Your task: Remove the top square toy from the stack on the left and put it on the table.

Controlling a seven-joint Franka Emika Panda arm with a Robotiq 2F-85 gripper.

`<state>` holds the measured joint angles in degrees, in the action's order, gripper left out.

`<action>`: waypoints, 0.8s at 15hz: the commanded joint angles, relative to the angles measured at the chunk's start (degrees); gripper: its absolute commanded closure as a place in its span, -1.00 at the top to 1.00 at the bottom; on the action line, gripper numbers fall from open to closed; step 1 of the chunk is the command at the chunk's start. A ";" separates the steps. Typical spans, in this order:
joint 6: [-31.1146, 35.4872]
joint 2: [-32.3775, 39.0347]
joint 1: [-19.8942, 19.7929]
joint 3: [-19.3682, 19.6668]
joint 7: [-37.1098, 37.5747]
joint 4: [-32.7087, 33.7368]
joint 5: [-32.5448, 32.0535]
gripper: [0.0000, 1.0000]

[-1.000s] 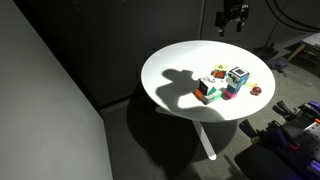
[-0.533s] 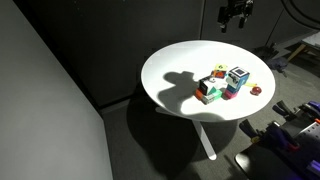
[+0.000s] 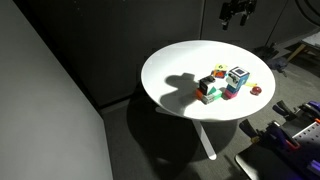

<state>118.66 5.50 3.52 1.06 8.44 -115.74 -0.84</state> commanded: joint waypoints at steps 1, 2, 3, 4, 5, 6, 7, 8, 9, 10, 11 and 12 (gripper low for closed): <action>2.43 -3.00 -0.67 -0.71 -0.28 -3.20 -1.08 1.00; 0.85 -0.73 -0.72 -0.78 0.03 -0.83 -0.06 1.00; 1.21 -1.06 -0.73 -0.80 0.03 -1.25 -0.06 1.00; 1.32 -1.24 -0.73 -0.81 0.02 -1.48 -0.05 1.00; 1.33 -1.33 -0.73 -0.81 0.02 -1.55 -0.05 1.00; 1.33 -1.36 -0.73 -0.82 0.02 -1.56 -0.05 1.00; 1.34 -1.36 -0.73 -0.82 0.02 -1.56 -0.05 1.00; 1.34 -1.36 -0.73 -0.82 0.02 -1.57 -0.05 1.00; 1.34 -1.36 -0.73 -0.82 0.02 -1.57 -0.05 1.00; 1.34 -1.36 -0.73 -0.82 0.02 -1.57 -0.05 1.00; 1.34 -1.36 -0.73 -0.82 0.02 -1.58 -0.05 1.00; 1.34 -1.36 -0.73 -0.82 0.02 -1.58 -0.05 1.00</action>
<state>120.11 4.13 3.51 0.98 8.44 -117.41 -0.84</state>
